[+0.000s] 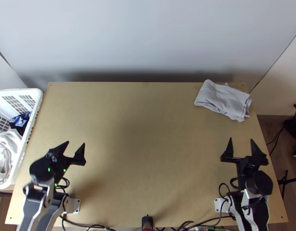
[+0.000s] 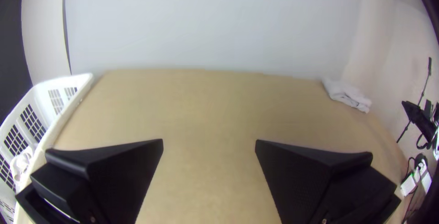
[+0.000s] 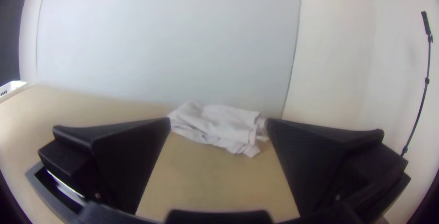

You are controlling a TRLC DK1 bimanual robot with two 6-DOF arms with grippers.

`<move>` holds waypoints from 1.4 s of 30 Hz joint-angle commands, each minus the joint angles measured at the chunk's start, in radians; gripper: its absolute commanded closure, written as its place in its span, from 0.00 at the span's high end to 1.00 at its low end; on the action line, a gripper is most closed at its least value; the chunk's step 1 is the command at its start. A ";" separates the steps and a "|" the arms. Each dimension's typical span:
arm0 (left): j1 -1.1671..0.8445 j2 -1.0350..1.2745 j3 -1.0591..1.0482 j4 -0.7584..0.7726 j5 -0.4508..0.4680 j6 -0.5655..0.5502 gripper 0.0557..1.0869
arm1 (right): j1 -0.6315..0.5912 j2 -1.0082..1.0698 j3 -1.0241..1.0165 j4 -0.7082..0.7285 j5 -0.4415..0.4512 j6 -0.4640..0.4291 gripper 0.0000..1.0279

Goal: Fold the t-shirt

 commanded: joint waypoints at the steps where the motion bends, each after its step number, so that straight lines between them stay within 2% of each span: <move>1: 0.011 0.395 0.355 -0.309 -0.012 -0.083 0.95 | -0.067 0.042 0.171 -0.085 0.001 -0.052 0.95; 5: 0.103 0.556 0.588 -0.483 -0.013 -0.169 0.95 | -0.116 0.310 0.362 -0.221 0.003 -0.040 0.95; 8: 0.300 0.599 0.737 -0.489 -0.013 -0.214 0.95 | -0.218 0.554 0.507 -0.381 0.000 -0.037 0.95; 11: 0.505 0.654 0.886 -0.484 -0.013 -0.192 0.95 | -0.199 0.683 0.606 -0.514 -0.010 -0.006 0.95; 13: 0.570 0.684 0.962 -0.481 -0.013 -0.172 0.95 | -0.176 0.655 0.632 -0.516 -0.026 0.061 0.95; 15: 0.680 0.733 1.019 -0.501 -0.013 -0.072 0.95 | -0.141 0.594 0.639 -0.496 -0.062 0.135 0.95; 18: 0.743 0.799 1.070 -0.553 -0.013 0.006 0.95 | -0.038 0.505 0.622 -0.421 -0.063 0.166 0.95; 19: 0.777 0.825 1.090 -0.584 -0.013 0.027 0.95 | 0.006 0.485 0.633 -0.434 -0.056 0.170 0.95; 22: 0.846 0.904 1.136 -0.681 -0.012 0.055 0.95 | 0.019 0.448 0.661 -0.476 -0.019 0.141 0.95; 24: 0.899 0.937 1.128 -0.685 -0.012 0.070 0.95 | 0.039 0.419 0.673 -0.526 -0.025 -0.017 0.95; 26: 0.970 0.980 1.116 -0.685 -0.012 0.092 0.95 | 0.037 0.381 0.658 -0.485 -0.023 -0.035 0.95; 33: 1.122 1.125 1.108 -0.655 -0.020 0.115 0.95 | 0.039 0.434 0.696 -0.505 -0.025 -0.057 0.95; 35: 1.175 1.191 1.117 -0.639 -0.026 0.107 0.95 | 0.049 0.473 0.727 -0.556 -0.054 -0.058 0.95; 38: 1.235 1.285 1.125 -0.590 -0.073 0.109 0.95 | 0.049 0.496 0.748 -0.597 -0.103 -0.041 0.95; 42: 1.255 1.365 1.108 -0.500 -0.148 0.176 0.95 | 0.049 0.531 0.774 -0.637 -0.140 -0.012 0.95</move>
